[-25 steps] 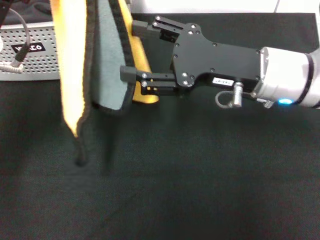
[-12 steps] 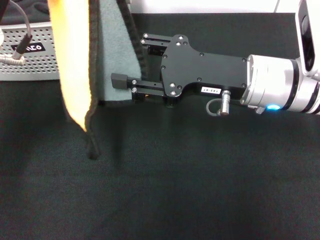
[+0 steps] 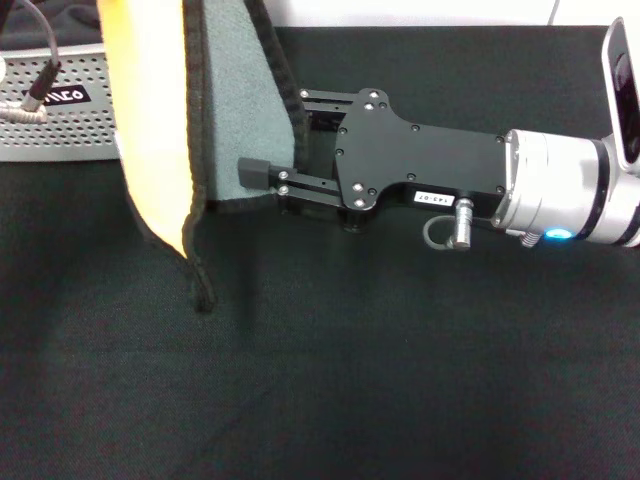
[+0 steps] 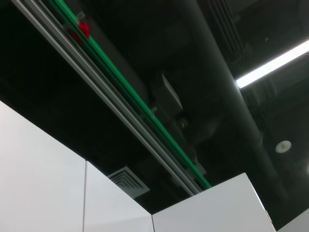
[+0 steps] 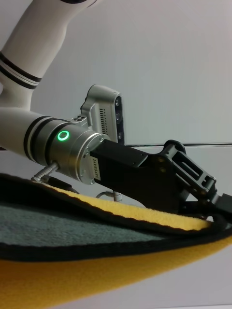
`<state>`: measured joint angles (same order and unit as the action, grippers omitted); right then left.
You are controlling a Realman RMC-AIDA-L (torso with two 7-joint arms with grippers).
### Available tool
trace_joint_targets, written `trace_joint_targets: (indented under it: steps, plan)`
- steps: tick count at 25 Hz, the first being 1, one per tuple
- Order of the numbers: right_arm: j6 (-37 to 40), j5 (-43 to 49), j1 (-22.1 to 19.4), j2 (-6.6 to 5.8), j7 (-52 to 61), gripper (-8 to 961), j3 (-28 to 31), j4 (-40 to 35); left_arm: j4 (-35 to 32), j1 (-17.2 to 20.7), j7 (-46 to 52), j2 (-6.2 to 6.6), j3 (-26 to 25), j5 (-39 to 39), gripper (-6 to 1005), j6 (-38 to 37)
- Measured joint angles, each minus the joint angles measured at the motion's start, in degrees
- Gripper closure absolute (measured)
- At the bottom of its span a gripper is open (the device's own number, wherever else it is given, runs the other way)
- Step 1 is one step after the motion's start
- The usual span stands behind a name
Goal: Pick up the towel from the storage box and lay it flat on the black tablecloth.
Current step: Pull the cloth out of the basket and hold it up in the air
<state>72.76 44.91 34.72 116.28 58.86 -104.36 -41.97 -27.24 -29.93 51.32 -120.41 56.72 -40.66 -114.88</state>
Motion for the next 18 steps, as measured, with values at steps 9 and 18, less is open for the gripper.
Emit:
trace_joint_targets:
  steps: [9,18]
  plan:
    - [1.08,0.00,-0.80,-0.08,0.00,536,0.36,0.02,0.00,0.14,-0.17,0.00,-0.01,0.49,979,0.02]
    - [2.01,0.00,-1.89,-0.33,-0.02,689,0.81,-0.02,0.00,0.30,-0.17,0.06,-0.11,0.91,978,0.02]
